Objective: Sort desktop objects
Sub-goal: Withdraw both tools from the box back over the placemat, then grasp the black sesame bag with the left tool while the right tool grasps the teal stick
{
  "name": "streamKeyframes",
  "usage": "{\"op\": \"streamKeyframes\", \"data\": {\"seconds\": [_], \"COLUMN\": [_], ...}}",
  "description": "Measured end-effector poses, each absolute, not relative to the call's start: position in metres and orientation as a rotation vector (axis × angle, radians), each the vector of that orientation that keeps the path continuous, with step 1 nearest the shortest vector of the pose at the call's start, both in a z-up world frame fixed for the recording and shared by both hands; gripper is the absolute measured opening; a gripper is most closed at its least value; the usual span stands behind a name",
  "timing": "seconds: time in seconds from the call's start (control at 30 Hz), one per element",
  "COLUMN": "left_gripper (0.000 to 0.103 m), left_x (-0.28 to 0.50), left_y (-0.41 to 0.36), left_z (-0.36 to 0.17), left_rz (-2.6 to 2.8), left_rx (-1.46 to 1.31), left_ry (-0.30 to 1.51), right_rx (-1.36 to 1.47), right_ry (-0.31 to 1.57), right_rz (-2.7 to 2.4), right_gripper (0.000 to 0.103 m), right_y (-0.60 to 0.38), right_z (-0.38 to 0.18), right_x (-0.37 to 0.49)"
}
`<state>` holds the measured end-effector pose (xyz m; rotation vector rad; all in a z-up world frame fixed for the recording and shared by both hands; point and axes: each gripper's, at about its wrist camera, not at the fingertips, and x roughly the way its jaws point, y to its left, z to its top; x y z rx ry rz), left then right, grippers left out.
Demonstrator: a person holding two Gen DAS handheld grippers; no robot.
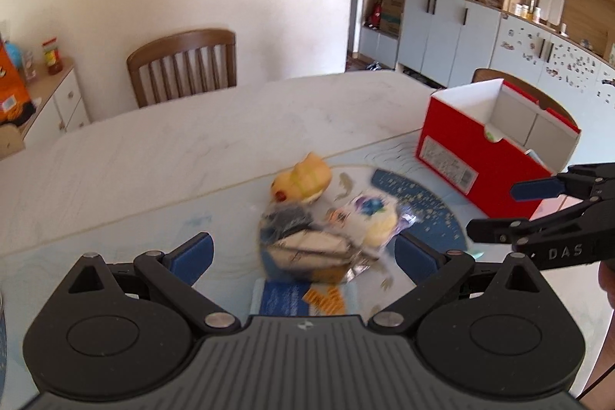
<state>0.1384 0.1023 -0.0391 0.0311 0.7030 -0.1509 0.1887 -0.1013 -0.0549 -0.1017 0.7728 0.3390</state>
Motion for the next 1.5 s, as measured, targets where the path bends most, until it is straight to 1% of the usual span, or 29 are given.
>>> {"op": "streamKeyframes", "data": {"seconds": [0.23,0.93,1.47,1.5], "left_gripper": [0.101,0.101,0.1,0.1], "left_x": [0.13,0.114,0.117,0.117], "left_y": [0.112,0.097,0.091,0.09], "left_z": [-0.058,-0.116,-0.136,-0.135], "left_rz": [-0.134,-0.204,-0.219,-0.221], "left_rx": [0.02,0.043,0.06,0.064], "left_ry": [0.728,0.813,0.844,0.841], "right_rx": [-0.113,-0.166,-0.183,-0.18], "right_ry": [0.798,0.87,0.889,0.888], "right_rz": [0.354,0.358,0.362,0.365], "right_gripper": [0.082,0.082,0.081,0.08], "right_y": [-0.093,-0.096,-0.109,-0.11], "right_z": [-0.066,-0.112,-0.134,-0.134], "right_x": [0.191,0.2,0.211,0.212]}}
